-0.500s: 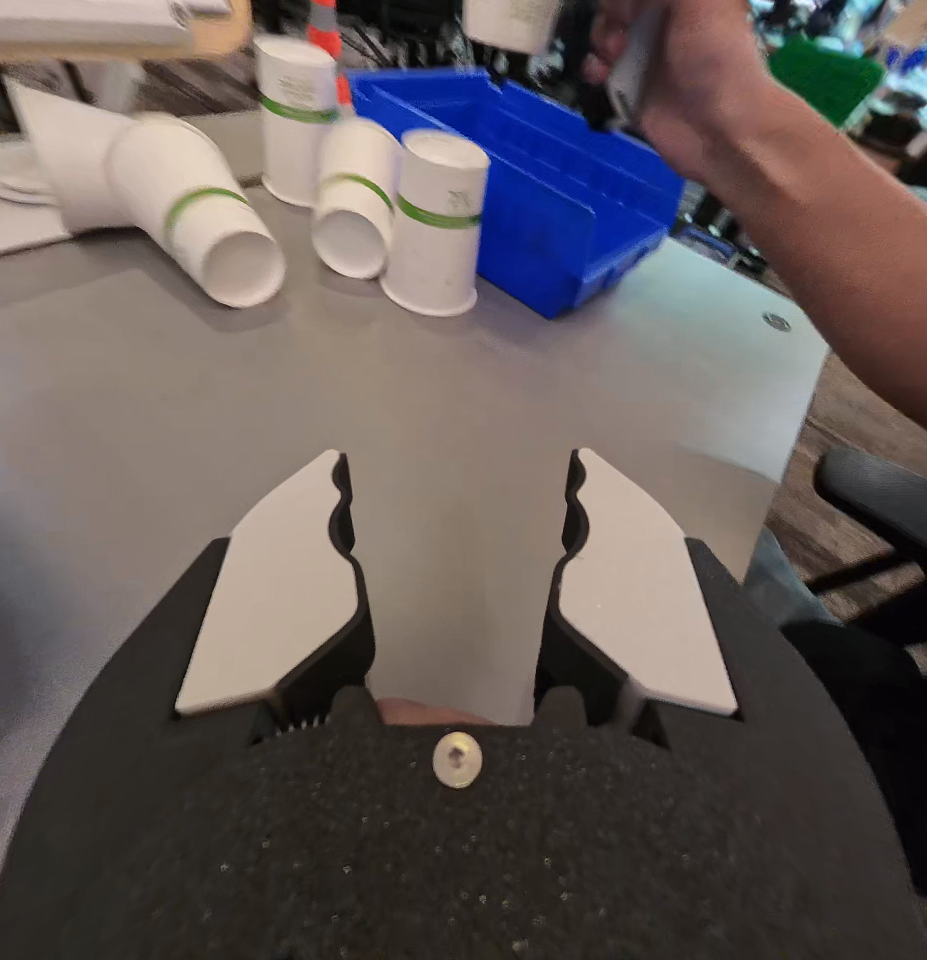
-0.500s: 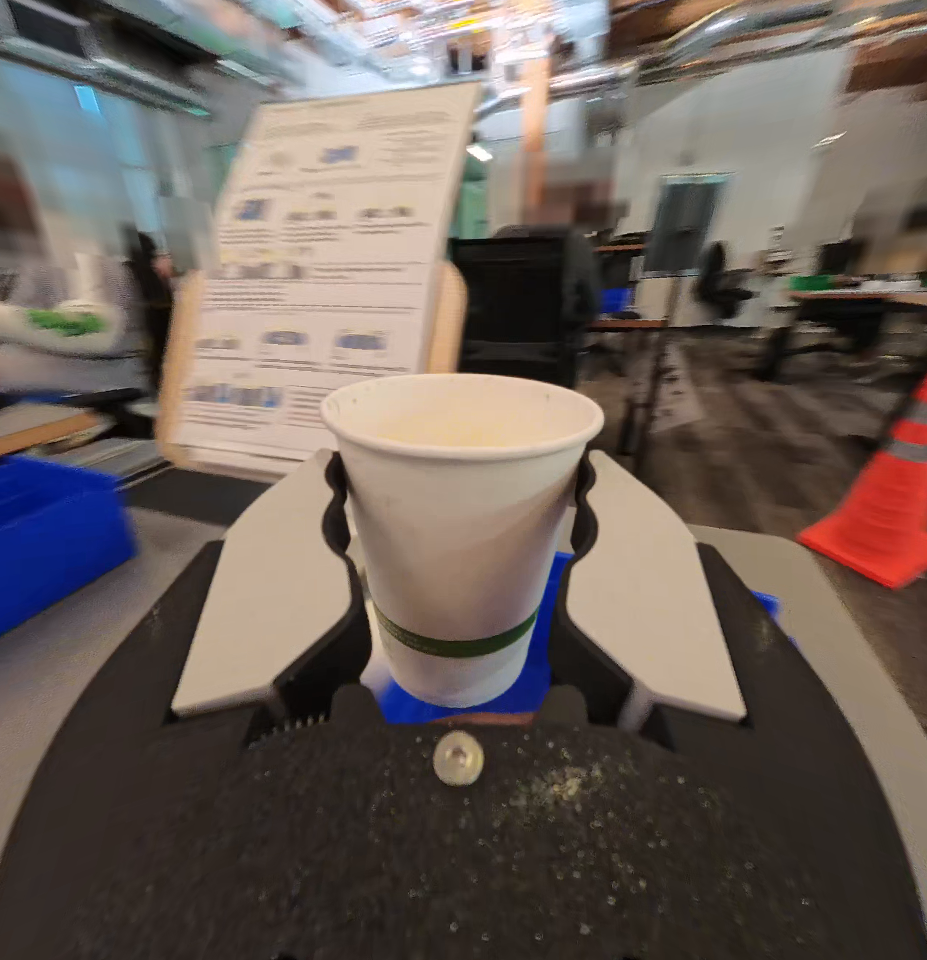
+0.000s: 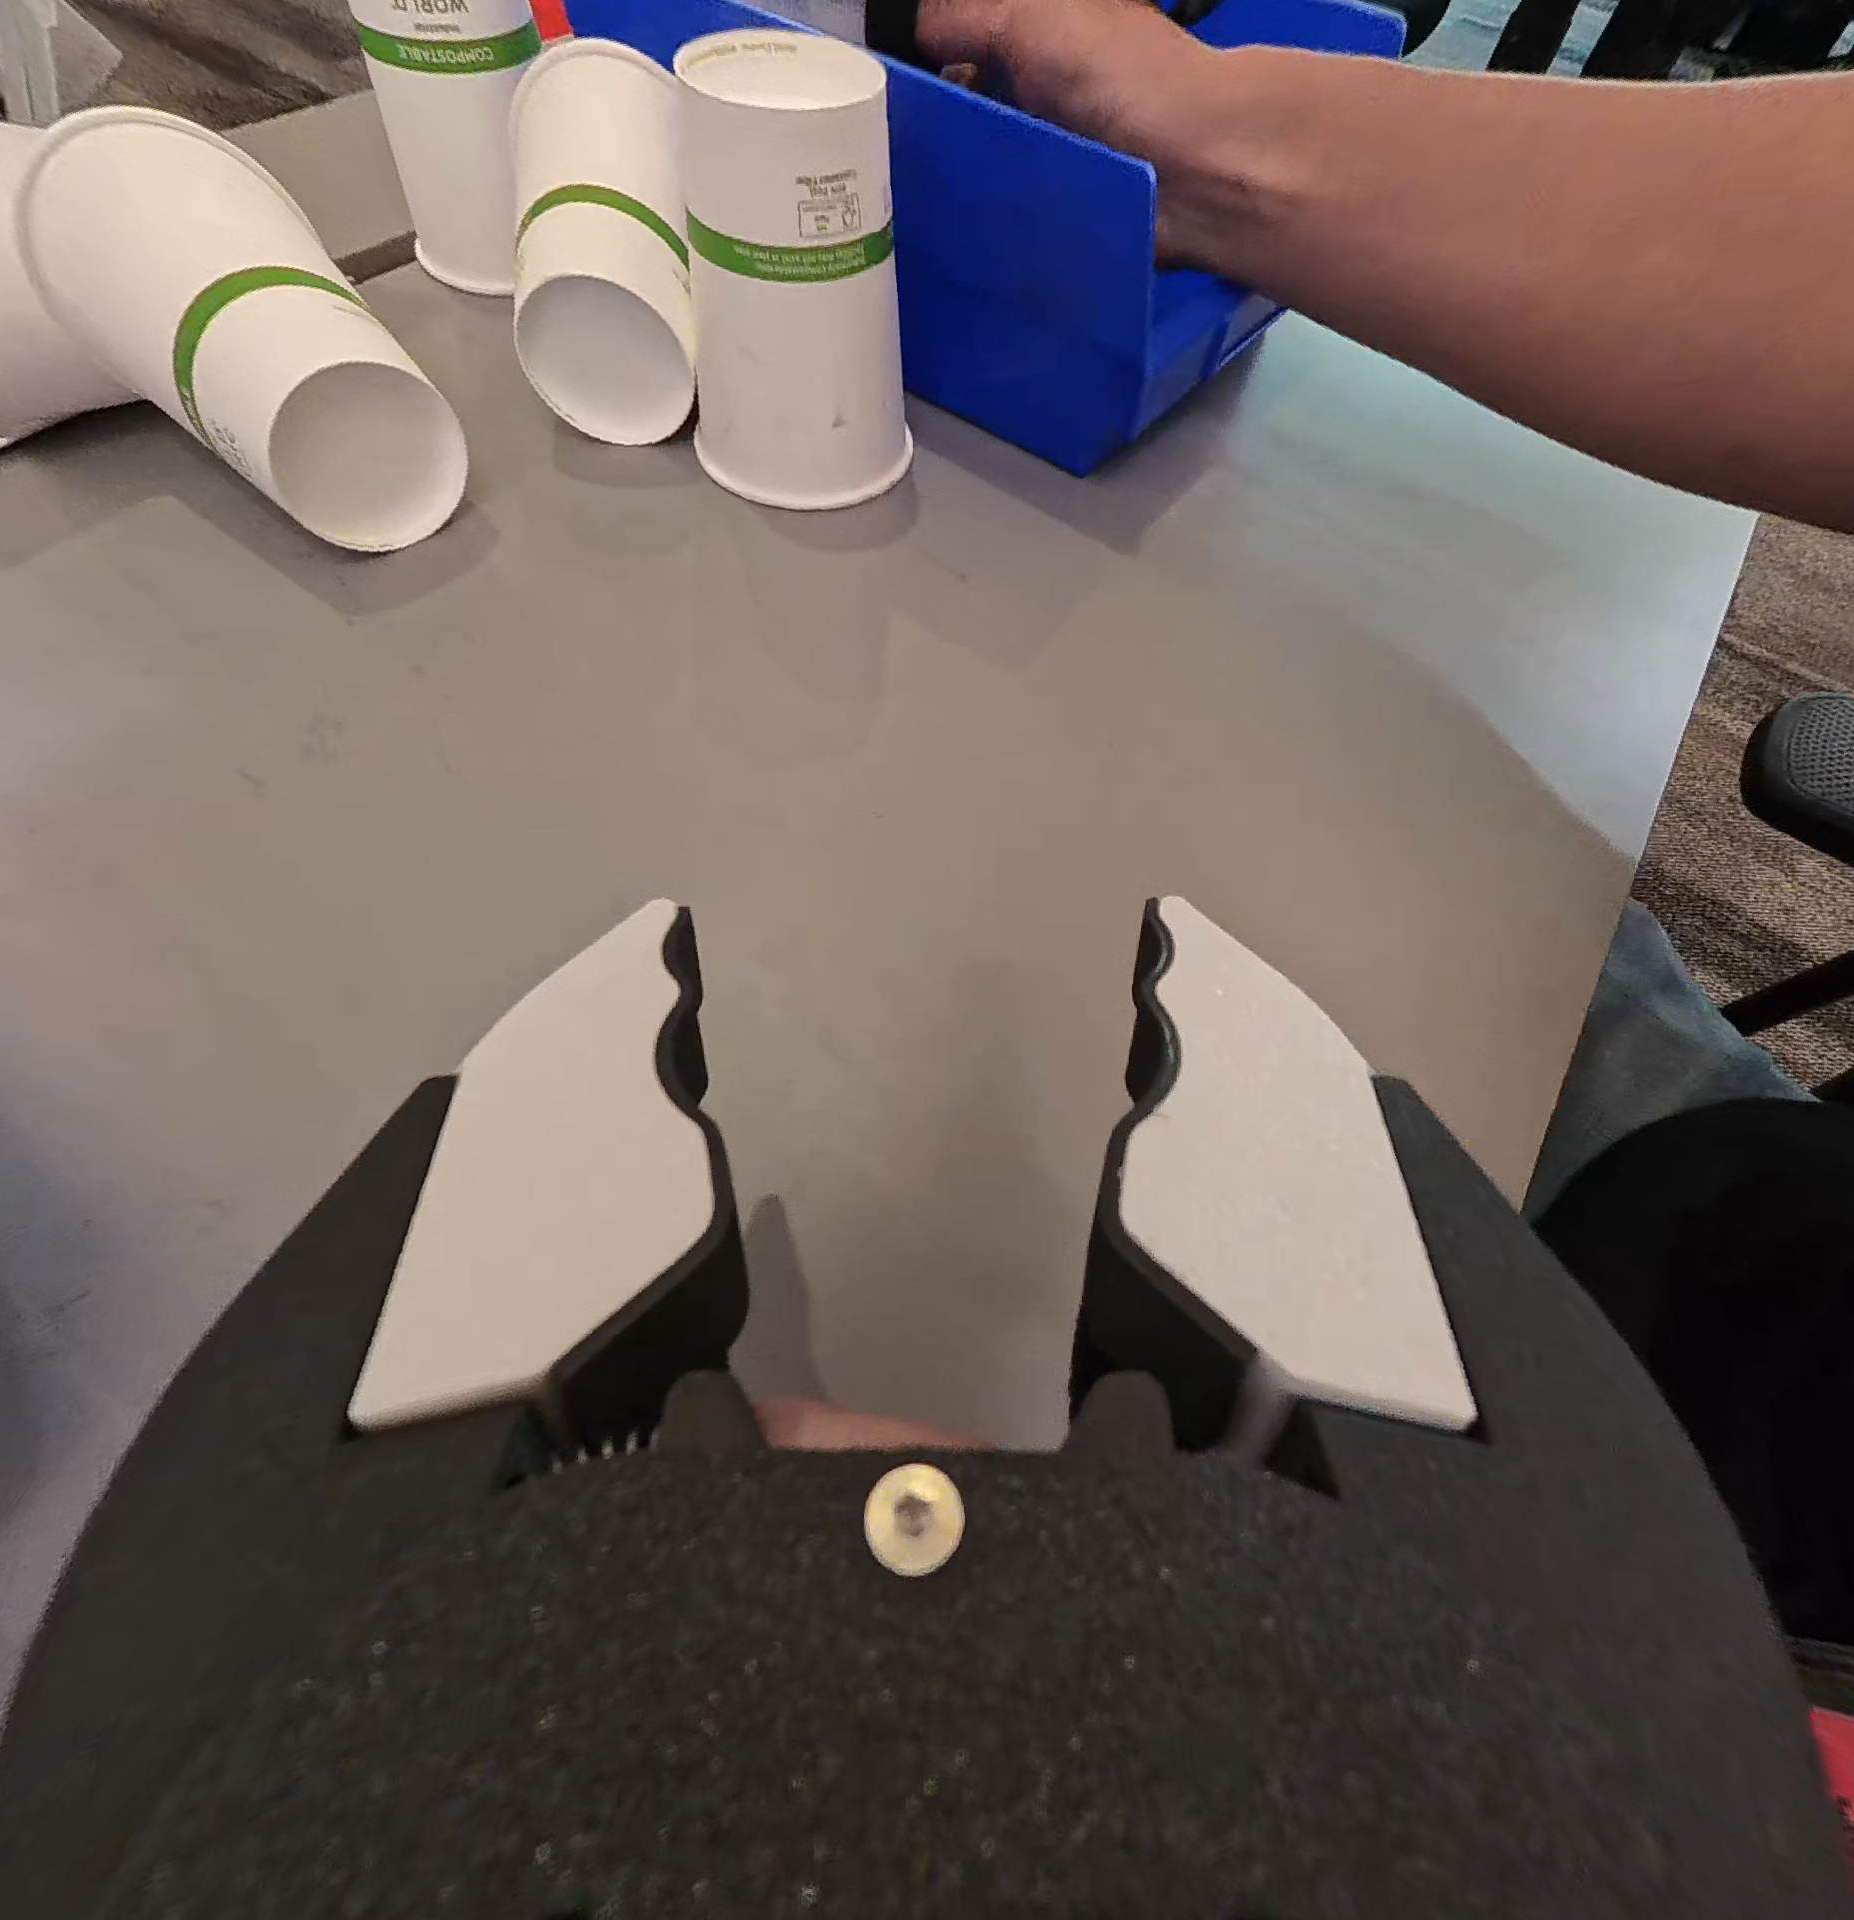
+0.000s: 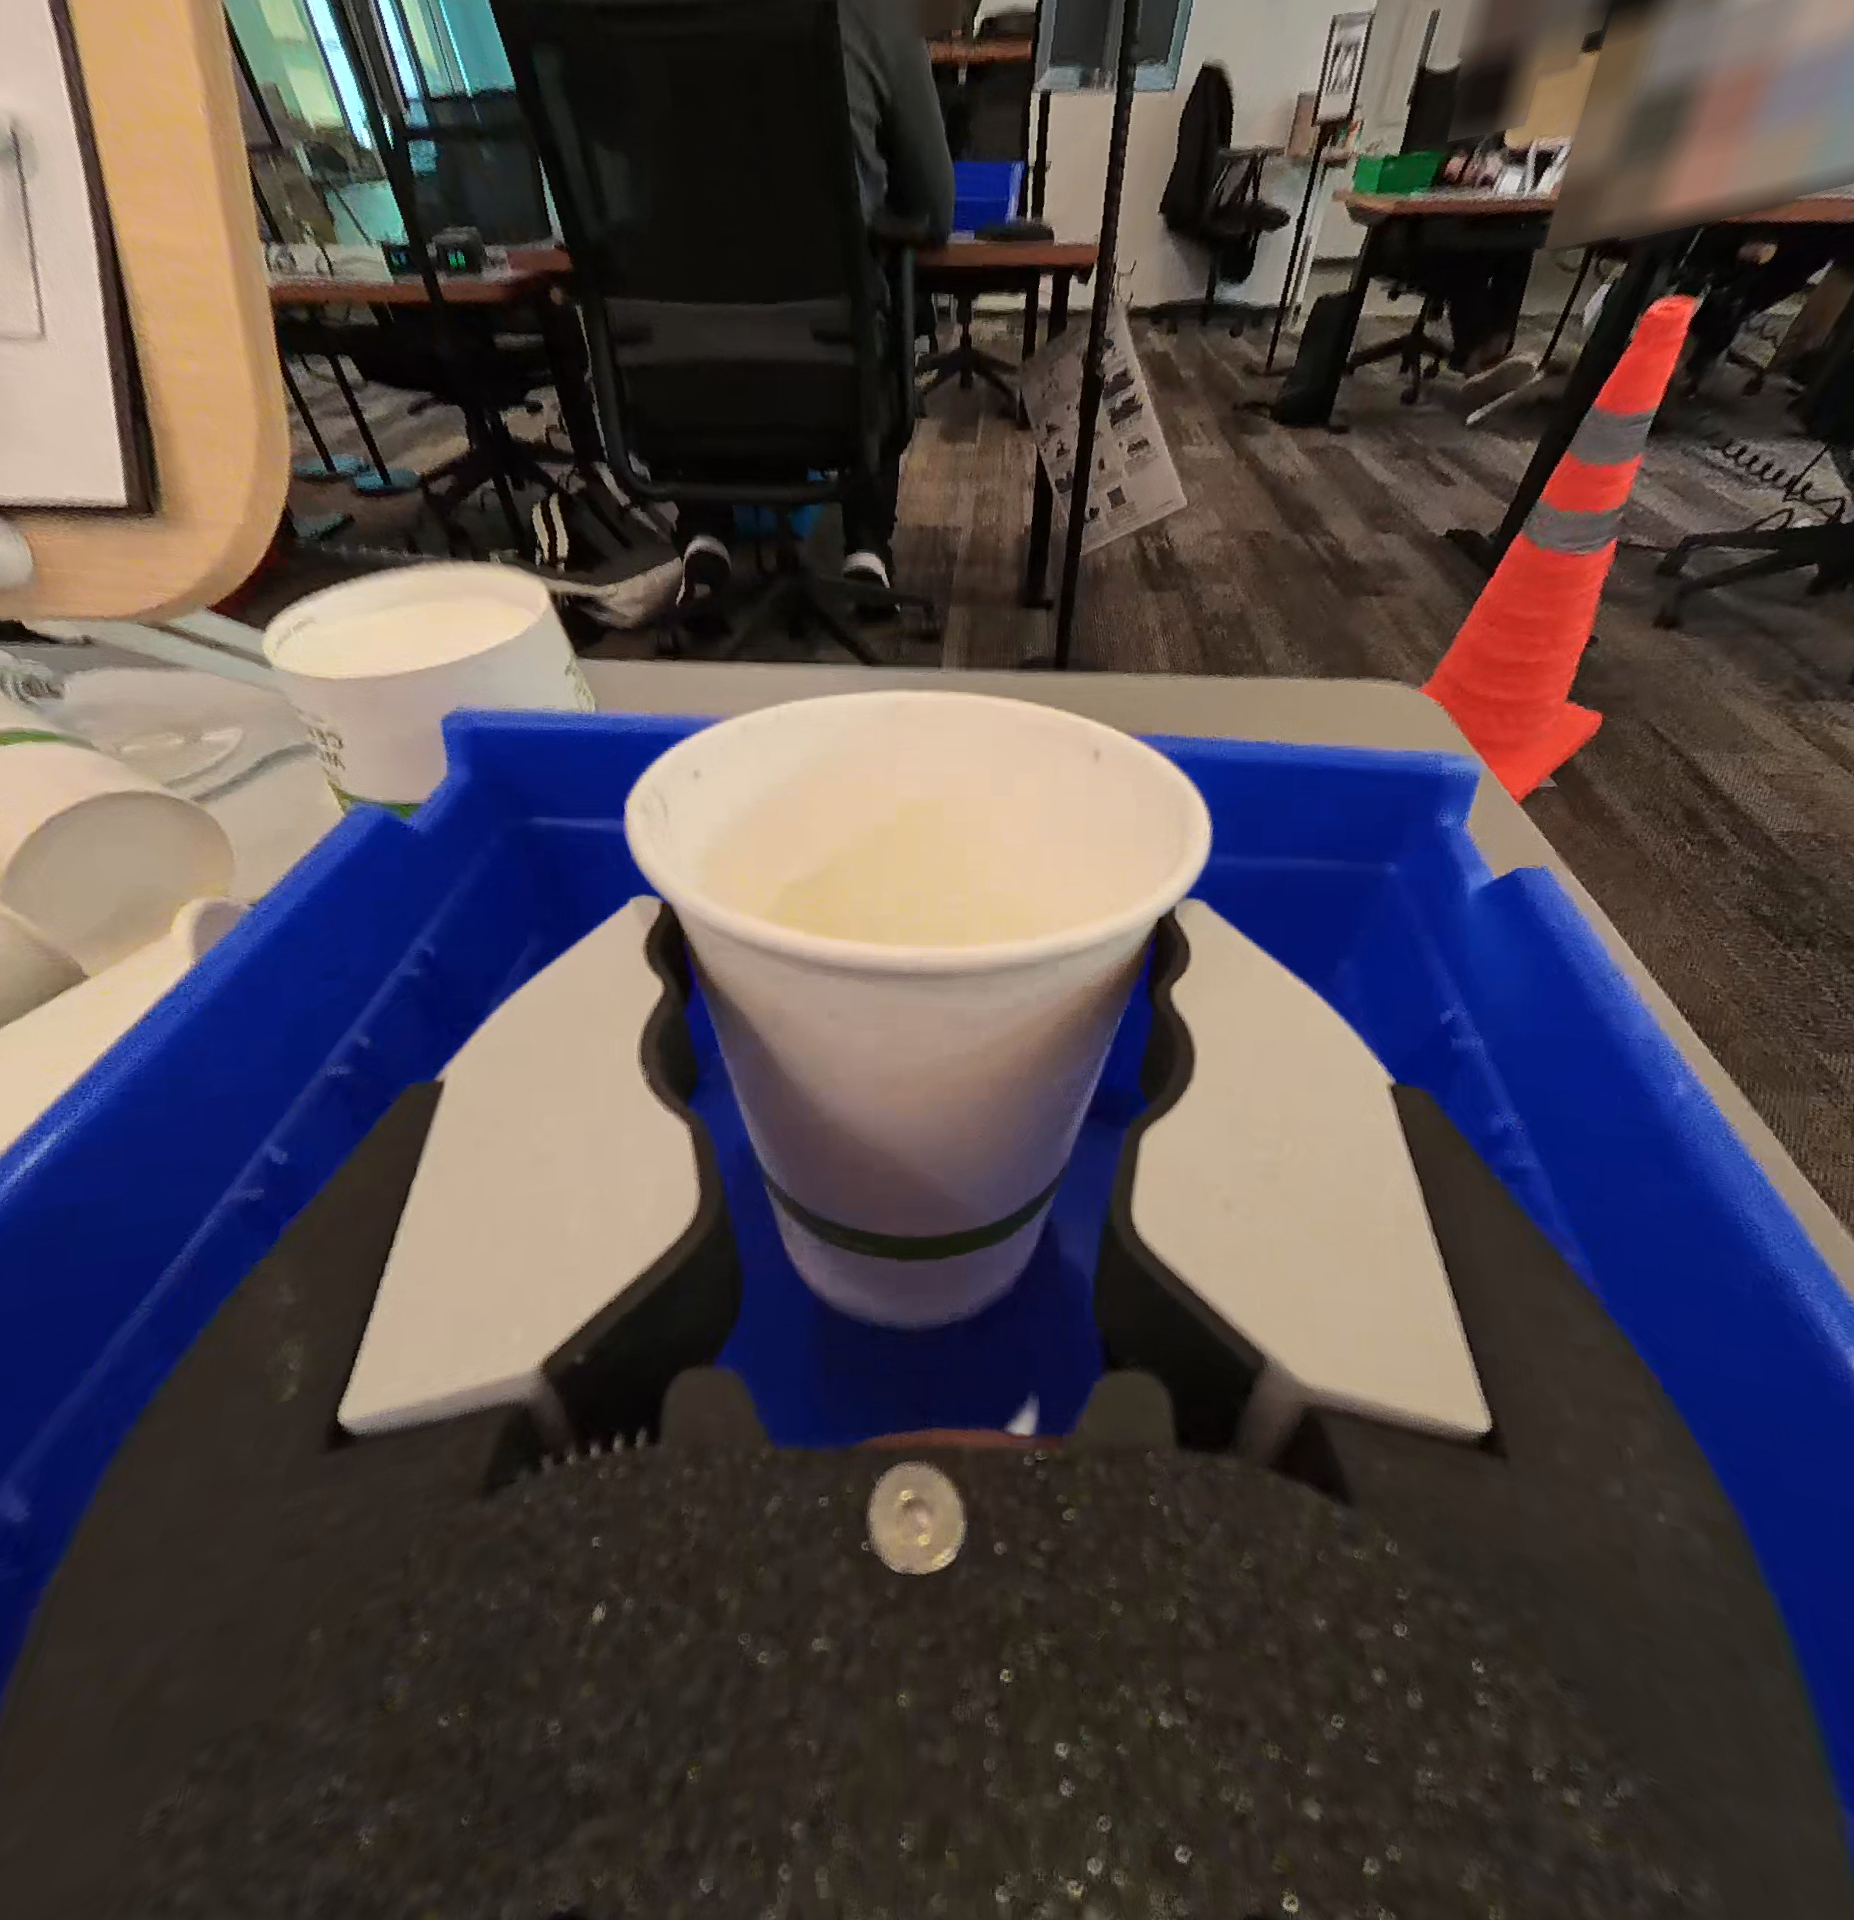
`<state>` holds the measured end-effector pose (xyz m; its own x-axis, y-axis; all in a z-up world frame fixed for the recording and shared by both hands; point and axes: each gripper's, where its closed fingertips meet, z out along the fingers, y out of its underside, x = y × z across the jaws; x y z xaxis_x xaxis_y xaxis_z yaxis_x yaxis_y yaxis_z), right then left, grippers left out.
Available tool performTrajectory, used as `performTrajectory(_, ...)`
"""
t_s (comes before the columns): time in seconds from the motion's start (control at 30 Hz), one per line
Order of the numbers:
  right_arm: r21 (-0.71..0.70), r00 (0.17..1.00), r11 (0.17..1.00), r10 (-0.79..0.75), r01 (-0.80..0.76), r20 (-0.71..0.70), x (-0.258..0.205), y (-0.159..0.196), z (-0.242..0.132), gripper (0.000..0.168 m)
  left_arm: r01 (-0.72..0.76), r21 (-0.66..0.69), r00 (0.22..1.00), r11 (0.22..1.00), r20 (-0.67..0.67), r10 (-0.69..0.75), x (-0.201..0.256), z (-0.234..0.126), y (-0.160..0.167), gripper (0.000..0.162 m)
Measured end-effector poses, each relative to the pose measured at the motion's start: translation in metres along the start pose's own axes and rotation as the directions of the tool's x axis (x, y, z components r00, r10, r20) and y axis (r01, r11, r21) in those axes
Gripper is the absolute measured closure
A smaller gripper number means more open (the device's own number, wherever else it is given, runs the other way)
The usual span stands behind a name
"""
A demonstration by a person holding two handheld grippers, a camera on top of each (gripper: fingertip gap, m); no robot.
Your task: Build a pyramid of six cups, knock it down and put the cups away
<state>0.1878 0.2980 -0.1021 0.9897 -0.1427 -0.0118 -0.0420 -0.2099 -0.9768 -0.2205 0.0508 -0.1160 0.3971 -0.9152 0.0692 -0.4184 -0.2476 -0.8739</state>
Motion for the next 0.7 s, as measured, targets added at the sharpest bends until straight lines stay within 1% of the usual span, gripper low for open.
performTrajectory(0.13, -0.135, 1.0, 0.991, -0.007, 0.008, 0.011, -0.006, 0.015, -0.008, 0.083, 0.034, -0.005, 0.999, 0.999, -0.035, -0.035, 0.004, 0.002, 0.002, 0.082)
performTrajectory(0.2, -0.221, 1.0, 0.975, -0.027, 0.029, 0.015, -0.008, 0.023, -0.013, 0.086, 0.042, -0.005, 0.998, 0.999, -0.047, -0.042, 0.005, 0.002, 0.003, 0.082)
performTrajectory(0.27, -0.281, 0.999, 0.959, -0.047, 0.05, 0.016, -0.009, 0.029, -0.019, 0.085, 0.037, -0.01, 0.999, 0.999, -0.04, -0.037, 0.004, 0.002, 0.004, 0.082)
performTrajectory(0.37, -0.311, 0.998, 0.948, -0.062, 0.066, 0.021, -0.008, 0.033, -0.025, 0.078, 0.033, -0.009, 0.999, 0.999, -0.035, -0.034, 0.004, 0.002, 0.004, 0.082)
performTrajectory(0.47, -0.318, 0.998, 0.946, -0.062, 0.065, 0.019, -0.008, 0.022, -0.046, 0.078, 0.05, 0.002, 0.998, 0.999, -0.03, -0.05, 0.001, 0.0, 0.002, 0.082)
performTrajectory(0.53, -0.275, 0.996, 0.957, -0.075, 0.087, 0.055, -0.021, 0.001, -0.073, 0.079, 0.059, 0.008, 0.998, 0.998, -0.017, -0.059, -0.003, -0.002, 0.001, 0.082)
performTrajectory(0.57, -0.221, 0.99, 0.968, -0.094, 0.115, 0.101, -0.034, -0.012, -0.091, 0.08, 0.062, 0.012, 0.998, 0.998, -0.006, -0.062, -0.006, -0.003, 0.001, 0.082)
performTrajectory(0.6, -0.152, 0.976, 0.976, -0.126, 0.154, 0.18, -0.054, -0.026, -0.111, 0.08, 0.064, 0.022, 0.998, 0.998, 0.008, -0.064, -0.009, -0.004, 0.0, 0.082)
performTrajectory(0.63, -0.087, 0.943, 0.975, -0.173, 0.205, 0.284, -0.078, -0.035, -0.133, 0.081, 0.066, 0.025, 0.998, 0.998, 0.011, -0.066, -0.011, -0.004, 0.0, 0.082)
performTrajectory(0.67, -0.035, 0.897, 0.965, -0.226, 0.258, 0.381, -0.102, -0.039, -0.155, 0.088, 0.069, 0.022, 0.997, 0.997, 0.014, -0.07, -0.013, -0.005, 0.001, 0.082)
performTrajectory(0.7, -0.004, 0.843, 0.949, -0.279, 0.316, 0.459, -0.122, -0.037, -0.174, 0.087, 0.073, 0.021, 0.997, 0.997, 0.022, -0.073, -0.015, -0.005, 0.002, 0.082)
